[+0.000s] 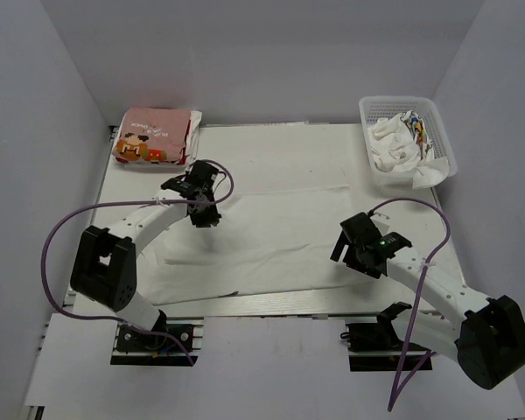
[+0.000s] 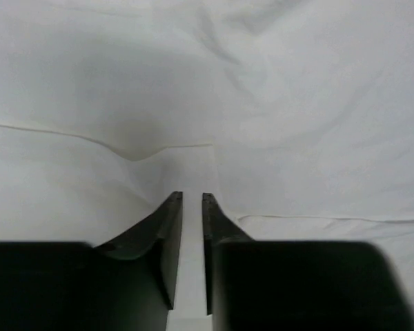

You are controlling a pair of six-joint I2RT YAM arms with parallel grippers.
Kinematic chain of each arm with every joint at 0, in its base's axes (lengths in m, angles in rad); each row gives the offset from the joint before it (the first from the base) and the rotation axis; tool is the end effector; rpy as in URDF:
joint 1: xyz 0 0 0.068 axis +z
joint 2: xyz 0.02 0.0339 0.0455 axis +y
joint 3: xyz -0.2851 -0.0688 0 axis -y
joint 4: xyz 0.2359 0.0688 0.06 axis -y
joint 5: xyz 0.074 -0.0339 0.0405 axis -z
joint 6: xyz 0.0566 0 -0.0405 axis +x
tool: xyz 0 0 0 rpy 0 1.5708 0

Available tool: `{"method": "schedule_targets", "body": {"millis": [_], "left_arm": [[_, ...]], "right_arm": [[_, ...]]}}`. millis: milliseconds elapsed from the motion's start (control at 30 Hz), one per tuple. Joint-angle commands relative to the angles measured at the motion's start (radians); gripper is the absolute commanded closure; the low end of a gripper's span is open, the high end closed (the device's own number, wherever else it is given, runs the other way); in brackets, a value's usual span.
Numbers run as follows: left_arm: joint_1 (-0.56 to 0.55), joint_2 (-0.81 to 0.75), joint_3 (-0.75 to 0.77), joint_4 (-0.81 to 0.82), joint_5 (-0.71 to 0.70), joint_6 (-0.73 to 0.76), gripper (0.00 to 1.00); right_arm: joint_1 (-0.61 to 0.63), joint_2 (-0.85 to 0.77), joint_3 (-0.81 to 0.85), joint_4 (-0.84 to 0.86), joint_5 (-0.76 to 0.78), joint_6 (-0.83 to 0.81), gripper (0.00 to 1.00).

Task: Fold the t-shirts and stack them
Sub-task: Fold the flattened tshirt in 1/3 of the way

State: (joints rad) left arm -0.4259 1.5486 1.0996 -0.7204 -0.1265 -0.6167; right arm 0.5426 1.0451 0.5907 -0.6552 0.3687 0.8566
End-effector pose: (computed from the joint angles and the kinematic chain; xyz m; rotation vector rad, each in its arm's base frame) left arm 0.2790 -0.1187 0.2304 -0.2949 2.7131 -0.1266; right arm 0.1575 0.0712 0.1969 0.5104 2.5083 0.0218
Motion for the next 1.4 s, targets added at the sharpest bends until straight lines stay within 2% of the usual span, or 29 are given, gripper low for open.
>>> {"method": "schedule_targets", "body": {"millis": [0, 33, 100, 267, 333, 500, 700, 767, 800, 867, 1033, 1133, 1233, 1367], "left_arm": [[-0.004, 0.043, 0.022, -0.046, -0.040, 0.003, 0.66], [-0.004, 0.062, 0.035, -0.091, -0.057, -0.008, 0.58], [-0.004, 0.087, 0.036, -0.102, -0.087, -0.046, 0.03], [0.015, 0.087, -0.017, -0.051, -0.065, -0.057, 0.00], [0.015, 0.106, -0.017, -0.051, -0.079, -0.057, 0.05], [0.015, 0.148, 0.002, -0.051, -0.099, -0.068, 0.36], [0.015, 0.169, 0.002, -0.060, -0.119, -0.077, 0.47], [0.015, 0.169, 0.002, -0.060, -0.119, -0.077, 0.63], [0.015, 0.169, 0.002, -0.060, -0.119, -0.077, 0.74], [0.015, 0.160, 0.002, -0.060, -0.119, -0.077, 0.86], [0.006, 0.160, 0.048, -0.073, -0.139, -0.077, 1.00], [0.006, 0.160, 0.059, -0.061, -0.104, -0.063, 1.00], [-0.004, 0.131, 0.033, 0.017, -0.042, 0.039, 1.00], [-0.016, 0.119, 0.022, 0.078, 0.017, 0.092, 1.00]], "right_arm": [[-0.001, 0.012, 0.006, 0.000, 0.033, 0.007, 0.10], [-0.001, 0.015, 0.004, 0.003, 0.035, 0.007, 0.10], [-0.003, 0.023, 0.006, 0.002, 0.038, 0.002, 0.10], [-0.003, 0.052, 0.024, -0.001, 0.035, -0.011, 0.10], [-0.001, 0.068, 0.034, 0.009, 0.036, -0.016, 0.10], [-0.001, 0.104, 0.047, -0.007, 0.033, -0.019, 0.10], [-0.001, 0.113, 0.047, -0.008, 0.039, -0.019, 0.10], [-0.003, 0.116, 0.047, -0.003, 0.036, -0.018, 0.10], [-0.001, 0.121, 0.047, -0.003, 0.038, -0.018, 0.10], [-0.001, 0.127, 0.050, -0.003, 0.033, -0.021, 0.10], [-0.003, 0.144, 0.054, -0.003, 0.038, -0.024, 0.10], [-0.004, 0.141, 0.047, 0.003, 0.035, -0.024, 0.10], [-0.001, 0.138, 0.038, 0.023, 0.021, -0.024, 0.10], [-0.001, 0.133, 0.012, 0.066, -0.010, -0.033, 0.10]]}}
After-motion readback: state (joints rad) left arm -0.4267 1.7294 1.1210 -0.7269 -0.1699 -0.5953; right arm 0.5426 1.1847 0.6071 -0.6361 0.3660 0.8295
